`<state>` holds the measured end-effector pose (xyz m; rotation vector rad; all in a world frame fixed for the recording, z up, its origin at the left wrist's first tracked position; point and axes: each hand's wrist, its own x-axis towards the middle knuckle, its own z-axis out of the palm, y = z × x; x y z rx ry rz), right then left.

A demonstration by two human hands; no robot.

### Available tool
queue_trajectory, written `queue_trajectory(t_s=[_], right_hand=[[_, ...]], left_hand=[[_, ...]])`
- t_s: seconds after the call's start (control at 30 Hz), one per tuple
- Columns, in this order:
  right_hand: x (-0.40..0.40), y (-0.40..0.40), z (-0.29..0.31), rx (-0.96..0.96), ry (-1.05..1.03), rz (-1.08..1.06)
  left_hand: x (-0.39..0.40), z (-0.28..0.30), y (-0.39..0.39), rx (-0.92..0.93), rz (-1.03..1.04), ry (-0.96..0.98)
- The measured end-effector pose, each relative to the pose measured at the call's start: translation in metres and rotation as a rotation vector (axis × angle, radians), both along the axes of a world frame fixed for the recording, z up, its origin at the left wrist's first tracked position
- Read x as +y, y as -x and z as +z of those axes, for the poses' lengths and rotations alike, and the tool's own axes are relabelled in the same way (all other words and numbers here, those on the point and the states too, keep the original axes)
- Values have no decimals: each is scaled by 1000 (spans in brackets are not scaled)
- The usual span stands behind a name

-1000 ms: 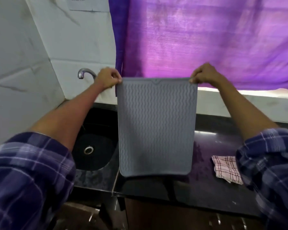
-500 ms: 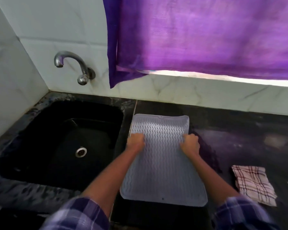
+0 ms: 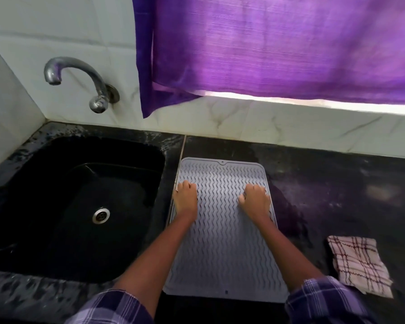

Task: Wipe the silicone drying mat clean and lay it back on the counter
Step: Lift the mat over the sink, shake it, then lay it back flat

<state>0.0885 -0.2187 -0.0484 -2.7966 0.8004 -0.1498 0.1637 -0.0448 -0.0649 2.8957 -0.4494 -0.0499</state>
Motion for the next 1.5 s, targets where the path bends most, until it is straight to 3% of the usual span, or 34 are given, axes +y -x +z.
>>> queue_trajectory(t_s=[0.23, 0.4, 0.5, 0.57, 0.87, 1.13, 1.27, 1.5], right_hand=[[5, -4, 4, 122, 32, -37], [14, 34, 1, 46, 76, 31], [25, 74, 3, 8, -54, 133], [28, 99, 6, 87, -166, 218], [49, 187, 28, 394, -221, 475], [86, 191, 21, 525, 223, 591], [93, 189, 7, 518, 271, 575], [99, 193, 7, 496, 180, 532]], left_hand=[[12, -7, 7, -56, -79, 106], [46, 3, 18, -34, -263, 113], [66, 11, 47, 35, -357, 174], [80, 17, 72, 101, -410, 169], [127, 31, 156, 145, -492, -313], [116, 35, 172, -139, -729, -709], [113, 30, 169, -144, -719, -702], [125, 30, 174, -110, -688, -653]])
